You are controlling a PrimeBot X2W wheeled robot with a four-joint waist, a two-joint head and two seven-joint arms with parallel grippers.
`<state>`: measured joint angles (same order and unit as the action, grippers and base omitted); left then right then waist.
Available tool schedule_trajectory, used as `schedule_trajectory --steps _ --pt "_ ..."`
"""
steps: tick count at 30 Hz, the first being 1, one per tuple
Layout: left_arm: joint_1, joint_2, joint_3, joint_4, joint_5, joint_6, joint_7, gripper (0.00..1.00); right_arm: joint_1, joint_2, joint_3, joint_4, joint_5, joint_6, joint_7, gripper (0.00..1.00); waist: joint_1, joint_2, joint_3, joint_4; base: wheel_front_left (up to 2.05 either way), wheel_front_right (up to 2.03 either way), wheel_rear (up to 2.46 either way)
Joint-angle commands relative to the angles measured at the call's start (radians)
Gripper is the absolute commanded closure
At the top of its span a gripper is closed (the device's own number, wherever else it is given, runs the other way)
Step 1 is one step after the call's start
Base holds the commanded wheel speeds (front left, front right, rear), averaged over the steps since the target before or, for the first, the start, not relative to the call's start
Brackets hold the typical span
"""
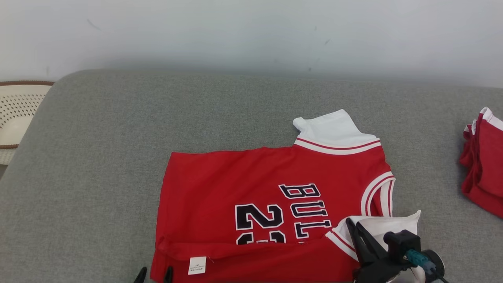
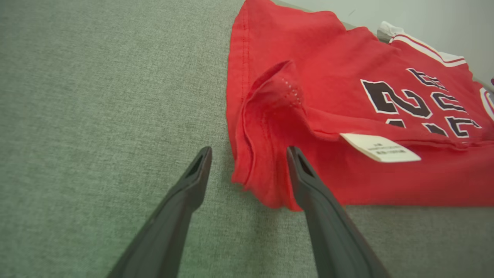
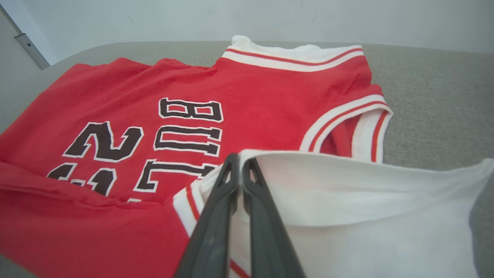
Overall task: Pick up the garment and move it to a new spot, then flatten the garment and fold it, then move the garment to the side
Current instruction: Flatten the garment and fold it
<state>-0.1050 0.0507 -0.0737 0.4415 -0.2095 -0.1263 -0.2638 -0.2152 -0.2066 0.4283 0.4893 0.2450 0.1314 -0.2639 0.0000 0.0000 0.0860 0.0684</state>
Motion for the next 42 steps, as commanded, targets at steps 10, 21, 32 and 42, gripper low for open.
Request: schedule_trajectory --steps 10,21,32,42 --pt "-0.034 0.0 -0.039 0.013 -0.024 -0.002 -0.001 0.0 -0.187 0.01 0.023 0.217 0.012 -0.001 0.0 0.0 0.0 0.0 0.022 0.029 0.0 0.0 0.0" --pt "-0.015 0.0 -0.02 -0.028 -0.001 0.003 -0.001 0.0 -0.184 0.018 -0.118 0.063 -0.057 -0.001 0.0 0.0 0.0 0.0 0.003 0.018 0.0 0.0 0.0" --pt "0.051 0.0 0.009 -0.087 0.043 0.031 -0.001 0.0 0.039 0.05 -0.172 -0.084 -0.081 -0.001 0.0 0.0 0.0 0.0 -0.072 -0.033 0.0 0.0 0.0" --pt "0.099 0.0 0.019 -0.145 0.069 0.075 -0.001 0.0 0.174 0.054 -0.188 -0.141 -0.11 -0.001 0.0 0.0 0.0 0.0 -0.101 -0.065 0.0 0.0 0.0"
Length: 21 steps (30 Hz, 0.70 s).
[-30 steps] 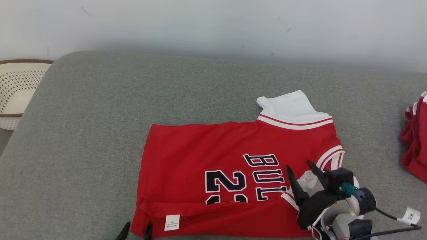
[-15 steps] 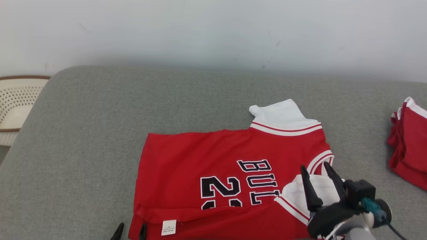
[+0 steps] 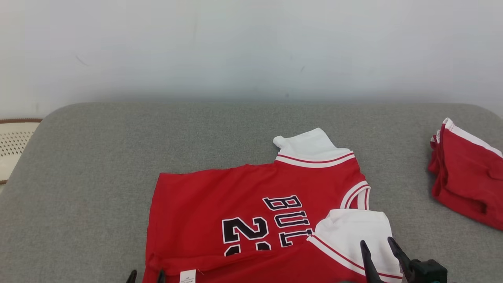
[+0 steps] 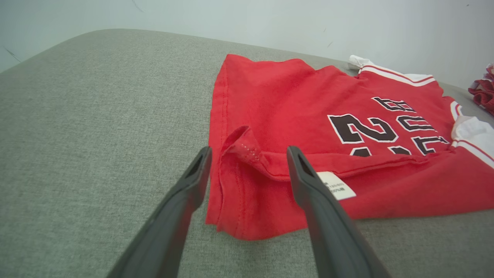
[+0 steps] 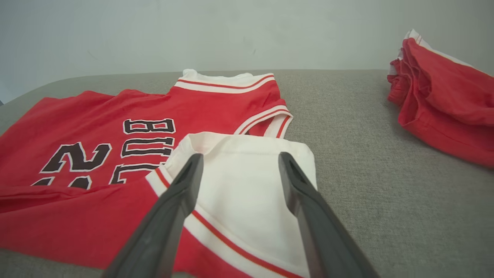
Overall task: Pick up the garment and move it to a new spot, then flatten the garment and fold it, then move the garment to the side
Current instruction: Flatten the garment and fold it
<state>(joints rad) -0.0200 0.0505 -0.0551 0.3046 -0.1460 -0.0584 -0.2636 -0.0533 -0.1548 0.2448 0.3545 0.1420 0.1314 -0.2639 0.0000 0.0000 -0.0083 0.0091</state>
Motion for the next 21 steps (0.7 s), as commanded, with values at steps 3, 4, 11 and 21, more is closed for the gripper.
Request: schedule_trajectory --steps 3,4,11,21 --pt "0.029 0.0 0.002 -0.027 0.016 0.022 -0.001 0.0 0.039 0.007 -0.012 -0.019 -0.015 -0.001 0.0 0.0 0.0 0.0 -0.012 -0.008 0.0 0.0 0.0" --pt "0.034 0.001 0.002 -0.031 0.018 0.023 -0.001 0.0 0.045 0.009 -0.017 -0.024 -0.017 -0.001 0.0 0.0 0.0 0.0 -0.014 -0.008 0.0 0.0 0.0" --pt "0.036 0.001 0.0 -0.043 0.034 0.029 -0.001 0.0 0.061 0.024 -0.045 -0.043 -0.025 -0.001 0.0 0.0 0.0 0.0 -0.007 -0.003 0.0 0.0 0.0" --pt "-0.065 0.001 0.013 0.008 0.069 0.003 -0.001 0.0 -0.059 0.013 -0.054 -0.048 -0.035 -0.001 0.0 0.0 0.0 0.0 0.074 -0.002 0.0 0.0 0.0"
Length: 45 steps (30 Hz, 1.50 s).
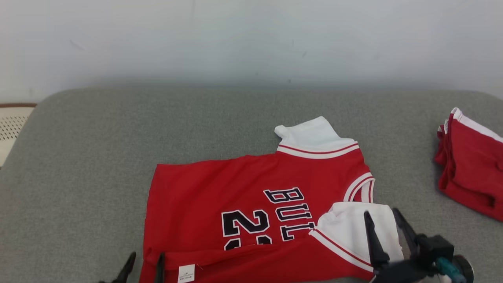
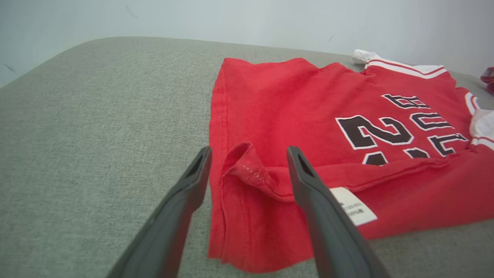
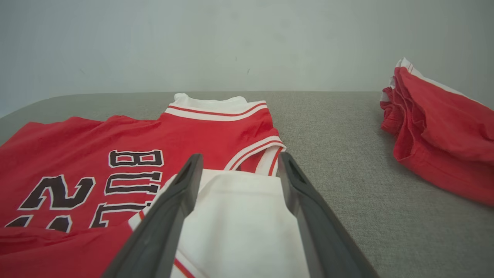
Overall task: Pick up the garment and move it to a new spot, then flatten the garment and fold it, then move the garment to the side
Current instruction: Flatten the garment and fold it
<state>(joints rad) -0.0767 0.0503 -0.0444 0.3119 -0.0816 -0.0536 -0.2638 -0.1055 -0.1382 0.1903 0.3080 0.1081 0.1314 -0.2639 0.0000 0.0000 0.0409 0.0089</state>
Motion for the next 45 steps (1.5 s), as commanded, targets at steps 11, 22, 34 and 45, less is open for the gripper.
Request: schedule_trajectory --steps 11,22,34,45 --pt "-0.242 0.015 0.057 0.061 0.007 -0.042 -0.001 0.0 -0.196 -0.01 0.019 -0.001 -0.007 -0.001 0.0 0.0 0.0 0.0 0.167 -0.018 0.0 0.0 0.0" --pt "-0.535 0.067 0.034 0.348 -0.041 -0.074 -0.001 0.0 -0.314 -0.013 0.059 0.013 0.003 -0.001 0.0 0.0 0.0 0.0 0.264 -0.043 0.0 0.0 0.0" --pt "-0.718 0.121 -0.037 0.551 -0.125 -0.077 -0.001 0.0 -0.31 -0.004 0.051 0.0 0.012 -0.001 0.0 0.0 0.0 0.0 0.312 -0.083 0.0 0.0 0.0" --pt "-0.735 0.131 -0.08 0.603 -0.171 -0.077 0.0 0.56 -0.349 -0.018 0.046 -0.022 0.015 -0.001 0.0 0.0 0.0 0.0 0.31 -0.086 0.0 0.0 0.0"
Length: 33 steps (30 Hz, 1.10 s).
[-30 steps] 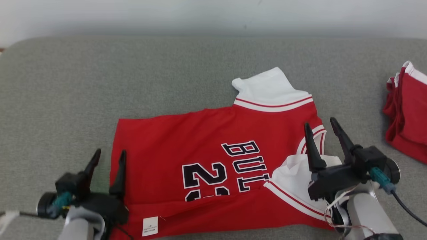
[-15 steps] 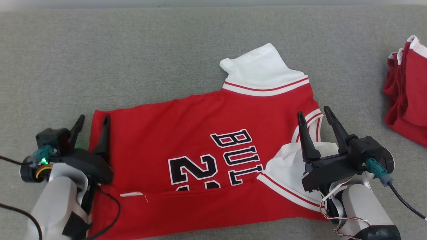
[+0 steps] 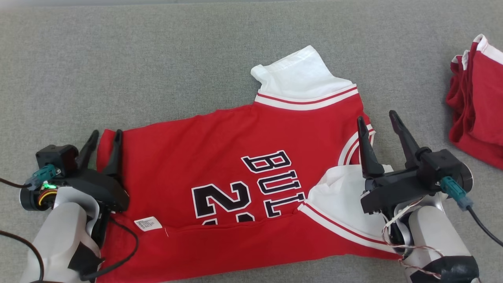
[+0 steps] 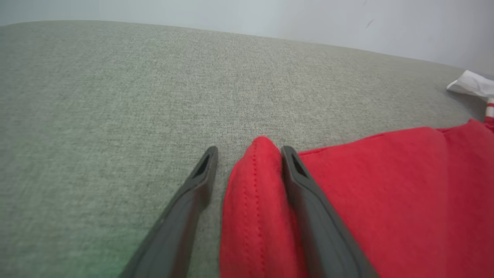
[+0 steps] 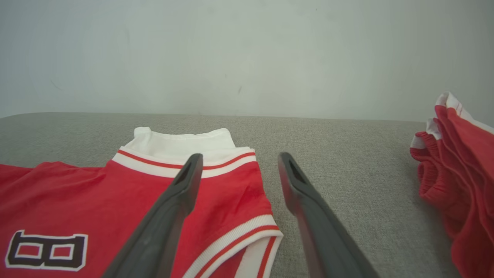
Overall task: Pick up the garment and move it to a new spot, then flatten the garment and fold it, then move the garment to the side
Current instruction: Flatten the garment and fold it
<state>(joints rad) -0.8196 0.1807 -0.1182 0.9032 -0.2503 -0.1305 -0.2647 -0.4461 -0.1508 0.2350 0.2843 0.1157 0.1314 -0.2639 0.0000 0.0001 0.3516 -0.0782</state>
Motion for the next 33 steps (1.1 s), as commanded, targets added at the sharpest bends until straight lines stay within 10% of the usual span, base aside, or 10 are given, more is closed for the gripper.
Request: schedule_trajectory --steps 1,2,33 --pt "0.007 -0.002 -0.01 0.012 -0.005 0.0 0.001 0.77 -0.017 -0.009 0.002 0.004 0.01 -0.001 0.0 0.0 0.0 -0.0001 0.0 0.002 0.0 0.0 0.0" --pt "0.003 -0.004 -0.015 0.012 -0.014 0.0 0.001 1.0 -0.033 -0.017 0.003 0.006 0.017 -0.001 0.0 0.0 0.0 -0.0001 0.001 0.005 0.0 0.0 0.0" --pt "-0.019 -0.085 -0.159 -0.203 -0.044 0.0 0.0 1.0 -0.714 -0.14 0.232 0.71 0.289 -0.001 0.324 0.0 0.0 -0.0001 0.085 0.177 0.0 0.0 0.0"
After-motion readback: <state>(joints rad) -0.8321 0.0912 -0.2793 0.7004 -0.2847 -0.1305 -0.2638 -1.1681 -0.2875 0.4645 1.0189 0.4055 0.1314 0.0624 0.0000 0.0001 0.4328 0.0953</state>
